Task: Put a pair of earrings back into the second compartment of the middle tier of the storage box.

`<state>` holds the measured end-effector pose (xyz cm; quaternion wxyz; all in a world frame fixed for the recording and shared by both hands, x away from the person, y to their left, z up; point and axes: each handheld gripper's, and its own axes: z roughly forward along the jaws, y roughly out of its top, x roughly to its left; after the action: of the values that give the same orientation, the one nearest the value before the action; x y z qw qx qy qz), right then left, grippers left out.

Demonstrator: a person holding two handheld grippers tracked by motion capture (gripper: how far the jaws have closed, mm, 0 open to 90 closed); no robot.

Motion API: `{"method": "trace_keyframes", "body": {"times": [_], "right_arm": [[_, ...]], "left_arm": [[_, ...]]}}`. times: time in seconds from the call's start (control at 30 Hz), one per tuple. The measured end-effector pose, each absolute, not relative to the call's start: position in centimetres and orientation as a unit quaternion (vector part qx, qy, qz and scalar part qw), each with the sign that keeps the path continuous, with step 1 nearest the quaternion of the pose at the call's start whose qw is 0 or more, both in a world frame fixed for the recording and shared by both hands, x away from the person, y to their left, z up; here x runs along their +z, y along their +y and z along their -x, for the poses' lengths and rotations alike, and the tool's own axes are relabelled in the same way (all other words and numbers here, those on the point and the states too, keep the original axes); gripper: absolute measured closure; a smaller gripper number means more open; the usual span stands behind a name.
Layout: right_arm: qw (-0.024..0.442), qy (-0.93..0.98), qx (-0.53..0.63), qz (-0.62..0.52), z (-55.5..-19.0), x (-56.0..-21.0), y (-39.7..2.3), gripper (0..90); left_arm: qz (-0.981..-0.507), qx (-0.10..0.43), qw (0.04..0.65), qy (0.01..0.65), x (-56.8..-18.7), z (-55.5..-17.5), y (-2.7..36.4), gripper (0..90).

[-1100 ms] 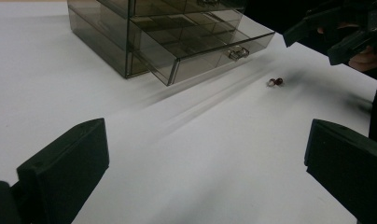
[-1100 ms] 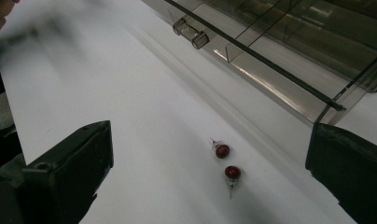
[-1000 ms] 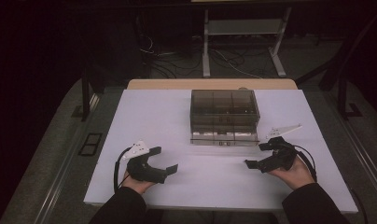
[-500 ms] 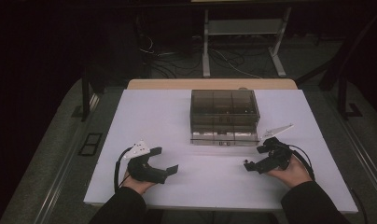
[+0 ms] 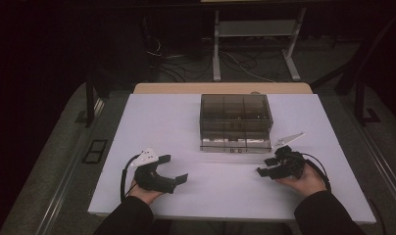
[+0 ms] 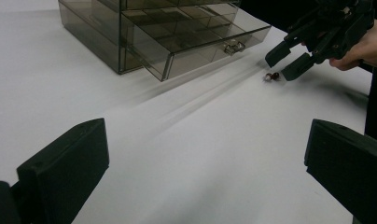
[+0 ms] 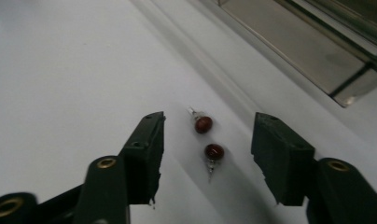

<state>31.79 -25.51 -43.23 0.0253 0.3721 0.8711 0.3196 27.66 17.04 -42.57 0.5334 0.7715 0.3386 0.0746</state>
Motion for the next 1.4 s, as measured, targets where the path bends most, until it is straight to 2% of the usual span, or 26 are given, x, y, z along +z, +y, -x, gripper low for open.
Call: {"method": "trace_keyframes", "body": {"times": [0.03, 0.07, 0.13, 0.17, 0.23, 0.27, 0.3, 0.47, 0.87, 1.4], "right_arm": [[0.025, 0.871, 0.320, -0.372, -31.8, -43.2, -25.5, 46.6], [0.025, 0.869, 0.322, -0.374, -31.8, -43.3, -25.6, 52.1], [0.026, 0.870, 0.321, -0.374, -31.8, -43.4, -25.7, 53.4], [0.025, 0.870, 0.320, -0.375, -31.8, -43.5, -25.8, 58.4], [0.026, 0.870, 0.319, -0.375, -31.8, -43.6, -25.8, 60.0], [0.029, 0.871, 0.317, -0.375, -31.8, -43.6, -25.7, 65.0], [0.029, 0.871, 0.317, -0.375, -31.8, -43.6, -25.7, 65.0], [0.039, 0.880, 0.300, -0.366, -31.6, -43.8, -25.3, 77.7], [0.032, 0.876, 0.310, -0.368, -31.7, -43.5, -25.6, 78.6], [0.017, 0.872, 0.338, -0.353, -31.8, -40.7, -25.7, 78.6]], "left_arm": [[-0.772, 0.075, 0.533, 0.339, -42.6, -27.7, 17.0, 0.0], [-0.771, 0.075, 0.533, 0.339, -42.6, -27.7, 17.0, 0.0], [-0.771, 0.075, 0.533, 0.339, -42.6, -27.7, 17.0, 0.0], [-0.772, 0.074, 0.533, 0.339, -42.6, -27.7, 17.0, 0.0], [-0.772, 0.074, 0.533, 0.339, -42.6, -27.7, 17.0, 0.0], [-0.772, 0.074, 0.533, 0.339, -42.6, -27.7, 17.0, 0.0], [-0.772, 0.074, 0.533, 0.339, -42.6, -27.7, 17.0, 0.0], [-0.773, 0.075, 0.532, 0.338, -42.6, -27.7, 17.0, 0.0], [-0.774, 0.075, 0.531, 0.338, -42.6, -27.7, 17.0, 0.0], [-0.775, 0.074, 0.530, 0.336, -42.6, -27.7, 17.0, 0.0]]}}
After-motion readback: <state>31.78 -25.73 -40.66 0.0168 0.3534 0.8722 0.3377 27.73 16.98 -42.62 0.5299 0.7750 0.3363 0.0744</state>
